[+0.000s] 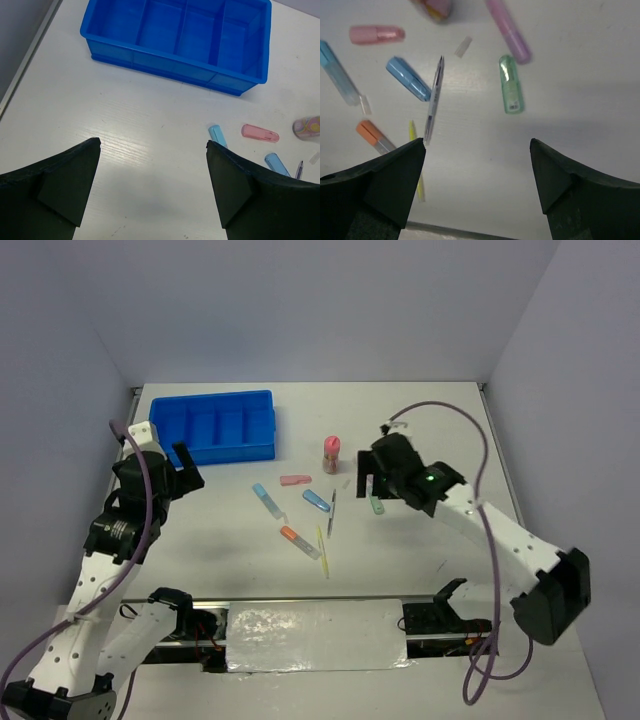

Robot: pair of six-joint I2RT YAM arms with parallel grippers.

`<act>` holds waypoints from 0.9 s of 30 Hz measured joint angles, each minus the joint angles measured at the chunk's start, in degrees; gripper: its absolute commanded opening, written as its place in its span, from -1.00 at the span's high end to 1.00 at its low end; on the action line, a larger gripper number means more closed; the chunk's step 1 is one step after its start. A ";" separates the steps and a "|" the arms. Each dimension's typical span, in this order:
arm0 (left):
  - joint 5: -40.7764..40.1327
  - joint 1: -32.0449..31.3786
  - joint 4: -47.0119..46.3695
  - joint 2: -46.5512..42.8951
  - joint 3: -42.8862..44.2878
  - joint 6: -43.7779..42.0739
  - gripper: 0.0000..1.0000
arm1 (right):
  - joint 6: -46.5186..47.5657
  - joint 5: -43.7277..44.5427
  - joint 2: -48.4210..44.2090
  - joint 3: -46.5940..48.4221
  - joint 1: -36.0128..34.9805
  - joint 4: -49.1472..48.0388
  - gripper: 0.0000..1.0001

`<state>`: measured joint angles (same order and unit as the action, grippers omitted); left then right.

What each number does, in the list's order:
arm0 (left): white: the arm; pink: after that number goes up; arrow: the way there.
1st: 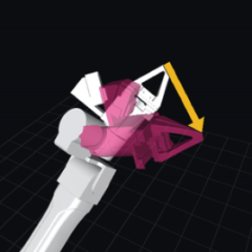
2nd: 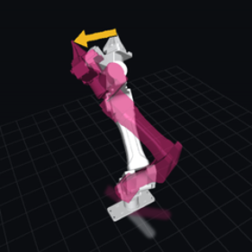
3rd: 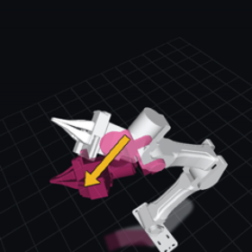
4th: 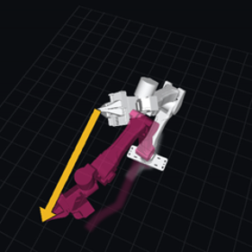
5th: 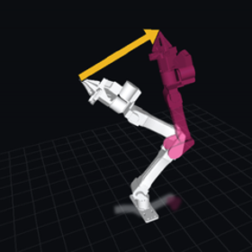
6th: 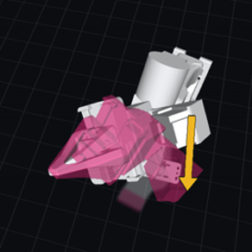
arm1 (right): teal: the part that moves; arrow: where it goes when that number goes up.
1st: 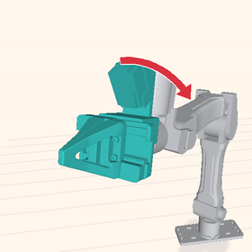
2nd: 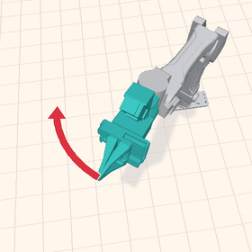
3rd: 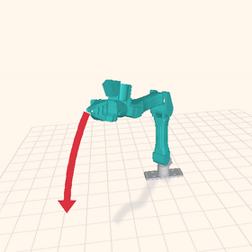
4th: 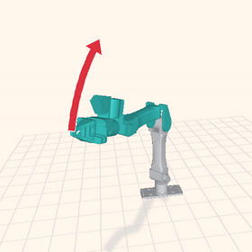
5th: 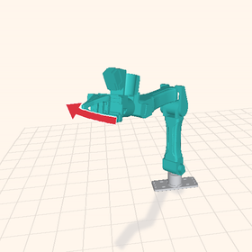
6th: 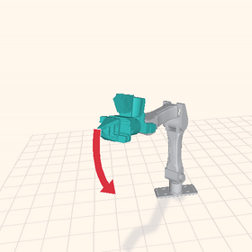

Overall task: Sort the stationery into containers
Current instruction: Pick up the pen from the center of the board.

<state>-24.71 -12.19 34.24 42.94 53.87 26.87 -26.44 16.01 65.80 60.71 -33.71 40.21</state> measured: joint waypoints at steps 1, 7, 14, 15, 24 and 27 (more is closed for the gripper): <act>0.04 0.00 0.00 0.26 0.00 0.02 -0.99 | -1.07 0.57 2.47 -0.76 -2.01 -0.52 -0.74; 0.74 0.00 0.02 1.88 0.00 0.00 -0.99 | -7.67 3.85 12.83 -2.67 -14.03 -3.89 -0.31; 0.85 0.00 0.02 1.84 0.00 0.00 -0.99 | -11.76 4.35 21.86 -2.54 -22.10 -7.72 -0.04; 0.92 0.00 0.02 1.84 0.00 -0.02 -0.99 | -12.11 4.33 22.73 -2.54 -22.82 -7.89 0.02; 1.27 0.00 0.02 1.86 0.00 -0.13 -0.99 | -14.08 3.21 26.93 -2.54 -26.05 -10.75 0.21; 1.42 0.00 0.02 1.92 0.00 -0.15 -0.99 | -14.01 2.69 28.46 -2.54 -26.05 -11.23 0.22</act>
<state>-23.29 -12.19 34.26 44.86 53.87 26.72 -40.45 18.70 94.26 58.17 -59.77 28.97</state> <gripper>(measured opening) 0.993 0.396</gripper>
